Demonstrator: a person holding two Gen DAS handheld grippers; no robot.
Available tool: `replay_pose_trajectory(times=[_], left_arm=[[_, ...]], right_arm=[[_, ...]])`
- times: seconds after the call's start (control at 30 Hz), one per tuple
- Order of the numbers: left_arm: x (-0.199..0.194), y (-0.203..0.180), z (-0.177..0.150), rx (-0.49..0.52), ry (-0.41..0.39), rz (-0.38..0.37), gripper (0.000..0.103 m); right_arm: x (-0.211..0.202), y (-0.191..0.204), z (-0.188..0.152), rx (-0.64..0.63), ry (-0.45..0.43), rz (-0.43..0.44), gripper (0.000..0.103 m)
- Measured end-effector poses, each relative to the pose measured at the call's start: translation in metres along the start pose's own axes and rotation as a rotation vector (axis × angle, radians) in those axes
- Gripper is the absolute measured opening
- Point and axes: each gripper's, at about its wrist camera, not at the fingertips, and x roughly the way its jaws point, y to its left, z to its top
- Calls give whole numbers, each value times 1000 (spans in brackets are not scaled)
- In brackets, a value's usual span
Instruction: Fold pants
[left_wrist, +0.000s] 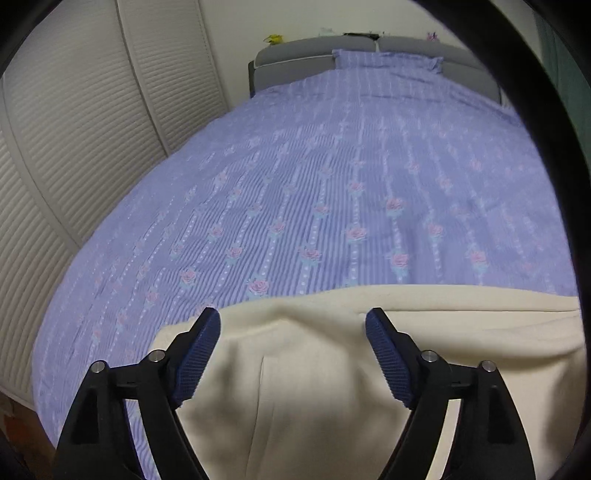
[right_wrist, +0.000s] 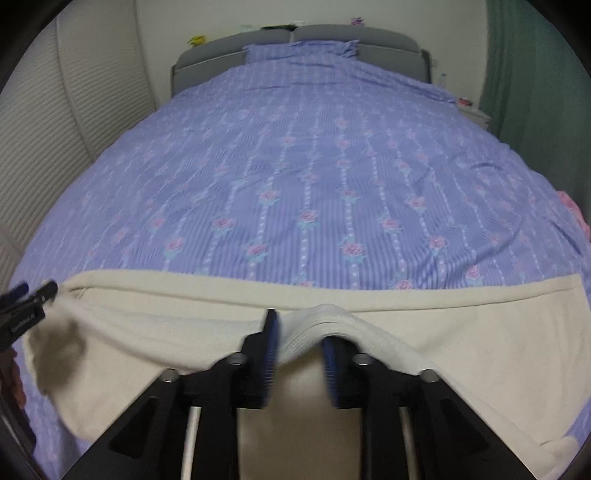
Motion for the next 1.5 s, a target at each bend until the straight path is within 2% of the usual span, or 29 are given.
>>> replay_pose_trajectory(times=[0.07,0.13,0.3,0.5,0.67,0.83,1.0,1.23,1.37,1.5], left_arm=[[-18,3,-4,-3,-5,-55,85],[-42,1,-9,8,-24,-95,85],[-108,-4,-36,54,-88,-181,85],[-184,-30,-81,149,-130,-294,85],[-235,-61,-110,187,-155,-319,85],[-274,-91,-134,211,-196,-362,88],[-290,-115,-159,209,-184,-414,89],[-276,-157,-205,248,-109,-476,89],[-266,-182,-228,283,-89,-473,89],[-254,-202,-244,290,-25,-501,89]], right_arm=[[-13,4,-4,-1,-11,37,58],[-32,12,-11,-23,-35,62,63],[-95,19,-41,-99,-98,120,63],[-176,0,-93,-176,-165,146,63],[-229,-26,-128,-178,-206,156,63],[-265,-50,-157,-159,-247,161,63],[-279,-75,-189,-149,-252,129,63],[-257,-123,-236,-77,-138,63,63],[-245,-141,-262,-41,-84,35,63],[-233,-158,-286,-9,-33,10,63]])
